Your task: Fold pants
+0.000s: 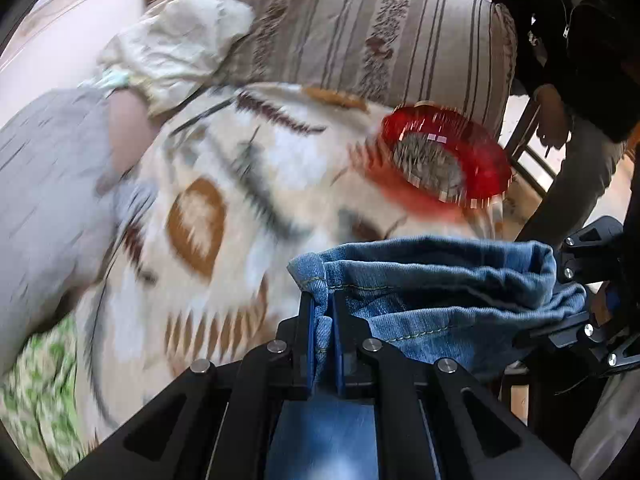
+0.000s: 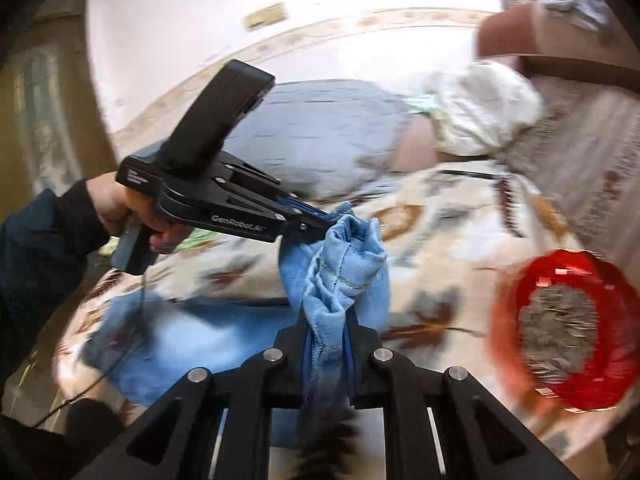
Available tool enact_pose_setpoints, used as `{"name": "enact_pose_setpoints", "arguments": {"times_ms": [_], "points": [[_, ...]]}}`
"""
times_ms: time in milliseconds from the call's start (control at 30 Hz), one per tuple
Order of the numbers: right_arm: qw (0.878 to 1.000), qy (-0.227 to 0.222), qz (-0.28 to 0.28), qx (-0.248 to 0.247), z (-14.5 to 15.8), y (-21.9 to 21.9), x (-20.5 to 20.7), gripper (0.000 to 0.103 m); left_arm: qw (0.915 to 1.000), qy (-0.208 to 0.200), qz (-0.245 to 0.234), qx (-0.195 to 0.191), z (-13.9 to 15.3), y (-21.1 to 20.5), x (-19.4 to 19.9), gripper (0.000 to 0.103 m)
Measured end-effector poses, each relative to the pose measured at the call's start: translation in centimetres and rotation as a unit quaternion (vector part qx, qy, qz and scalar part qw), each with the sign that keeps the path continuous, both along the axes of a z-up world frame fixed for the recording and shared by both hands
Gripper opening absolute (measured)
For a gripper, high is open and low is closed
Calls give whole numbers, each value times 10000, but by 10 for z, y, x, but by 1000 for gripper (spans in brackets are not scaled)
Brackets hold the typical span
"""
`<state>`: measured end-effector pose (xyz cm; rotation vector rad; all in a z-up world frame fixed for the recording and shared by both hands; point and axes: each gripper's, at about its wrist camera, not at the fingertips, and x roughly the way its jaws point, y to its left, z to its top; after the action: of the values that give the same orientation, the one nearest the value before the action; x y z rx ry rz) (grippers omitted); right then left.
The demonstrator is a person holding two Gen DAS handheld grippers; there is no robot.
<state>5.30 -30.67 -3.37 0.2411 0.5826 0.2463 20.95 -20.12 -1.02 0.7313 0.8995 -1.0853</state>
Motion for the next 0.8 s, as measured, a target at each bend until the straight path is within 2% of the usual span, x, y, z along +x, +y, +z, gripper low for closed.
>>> {"name": "enact_pose_setpoints", "arguments": {"times_ms": [100, 233, 267, 300, 333, 367, 400, 433, 500, 567, 633, 700, 800], "points": [[9987, 130, 489, 99, -9, 31, 2, 13, 9994, 63, 272, 219, -17, 42, -4, 8], [9917, 696, 1063, -189, -42, 84, 20, 14, 9948, 253, 664, 735, -72, 84, -2, 10], [9887, 898, 1162, -296, -53, 94, 27, 21, 9927, 334, 798, 842, -86, 90, 1, 11], [9822, 1289, 1272, -488, -70, 106, 37, 31, 9904, 383, 969, 914, -101, 98, 2, 16], [9771, 1546, 1326, -612, -81, 113, 42, 42, 9910, 343, 1016, 797, -101, 101, 1, 17], [9740, 1622, 1381, -777, -89, 121, 44, 47, 9916, 300, 1086, 628, -96, 105, 0, 22], [9753, 1430, 1430, -886, -87, 122, 40, 63, 9901, 214, 1272, 555, -84, 111, 0, 37], [9753, 1341, 1496, -916, -82, 124, 36, 73, 9887, 141, 1403, 513, -75, 115, -1, 56], [9771, 1172, 1543, -884, -68, 120, 26, 75, 9865, -48, 1615, 269, -48, 128, -6, 71], [9782, 914, 1718, -728, -48, 108, 9, 75, 9842, -169, 1764, -42, -18, 142, -16, 73], [9802, 660, 1790, -535, -32, 98, -8, 79, 9784, -104, 2049, -246, 5, 156, -26, 81], [9831, 443, 1752, -308, -18, 78, -19, 87, 9716, 115, 2337, -346, 15, 168, -34, 85], [9891, 393, 1402, -229, -14, 46, -19, 89, 9635, 542, 2603, -315, 10, 171, -42, 85]]}}
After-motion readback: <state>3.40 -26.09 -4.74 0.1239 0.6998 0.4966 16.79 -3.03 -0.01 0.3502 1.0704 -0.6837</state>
